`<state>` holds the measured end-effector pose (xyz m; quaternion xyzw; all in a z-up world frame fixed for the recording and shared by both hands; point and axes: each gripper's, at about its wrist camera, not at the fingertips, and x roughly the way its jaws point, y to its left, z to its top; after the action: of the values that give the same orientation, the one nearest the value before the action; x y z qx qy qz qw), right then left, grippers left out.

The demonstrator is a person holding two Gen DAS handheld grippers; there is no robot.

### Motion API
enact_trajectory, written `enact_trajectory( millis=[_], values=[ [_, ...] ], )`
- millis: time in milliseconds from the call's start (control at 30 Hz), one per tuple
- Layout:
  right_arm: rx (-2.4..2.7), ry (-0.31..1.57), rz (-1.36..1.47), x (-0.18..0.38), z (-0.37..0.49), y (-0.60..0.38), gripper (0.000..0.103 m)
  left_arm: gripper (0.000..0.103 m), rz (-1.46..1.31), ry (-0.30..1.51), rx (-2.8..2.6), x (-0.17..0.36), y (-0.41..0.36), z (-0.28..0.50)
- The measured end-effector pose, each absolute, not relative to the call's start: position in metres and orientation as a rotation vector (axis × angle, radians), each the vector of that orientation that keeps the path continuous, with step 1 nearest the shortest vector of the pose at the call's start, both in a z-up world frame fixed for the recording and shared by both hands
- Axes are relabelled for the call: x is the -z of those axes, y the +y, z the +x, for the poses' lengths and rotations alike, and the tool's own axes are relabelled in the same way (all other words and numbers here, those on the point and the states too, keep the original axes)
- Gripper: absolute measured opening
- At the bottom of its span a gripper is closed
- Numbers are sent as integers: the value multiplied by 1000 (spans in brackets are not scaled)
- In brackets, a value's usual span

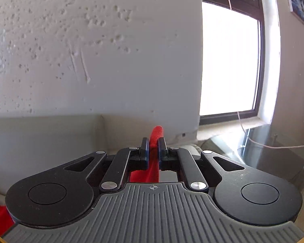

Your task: Fold clothes

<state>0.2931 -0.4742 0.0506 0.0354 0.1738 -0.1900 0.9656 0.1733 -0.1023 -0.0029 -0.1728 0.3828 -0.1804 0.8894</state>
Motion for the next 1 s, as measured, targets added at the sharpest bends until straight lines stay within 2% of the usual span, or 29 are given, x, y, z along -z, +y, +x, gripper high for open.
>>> enact_trajectory(
  millis=[300, 367, 400, 433, 533, 667, 800, 867, 933, 1000],
  values=[
    [524, 546, 224, 61, 306, -555, 9, 47, -391, 960, 415, 58, -142, 191],
    [591, 618, 220, 81, 309, -567, 18, 47, -394, 988, 408, 66, -147, 194],
    [620, 649, 216, 87, 311, -571, 41, 47, -398, 1000, 409, 68, -148, 194],
    [650, 650, 207, 89, 309, -574, 57, 47, -400, 1006, 414, 68, -148, 194],
    [712, 582, 170, 68, 292, -573, 61, 47, -405, 999, 421, 59, -141, 185],
    [633, 525, 201, 10, 260, -553, 62, 47, -364, 949, 426, 30, -122, 164],
    [492, 470, 263, -46, 213, -511, 73, 48, -220, 898, 385, -1, -91, 132],
    [372, 474, 295, -62, 187, -483, 74, 49, -159, 891, 361, -10, -70, 116],
    [252, 491, 321, -72, 163, -454, 79, 49, -144, 899, 314, -13, -44, 103],
    [126, 561, 325, -71, 148, -421, 79, 49, -160, 915, 240, -12, -21, 93]
  ],
)
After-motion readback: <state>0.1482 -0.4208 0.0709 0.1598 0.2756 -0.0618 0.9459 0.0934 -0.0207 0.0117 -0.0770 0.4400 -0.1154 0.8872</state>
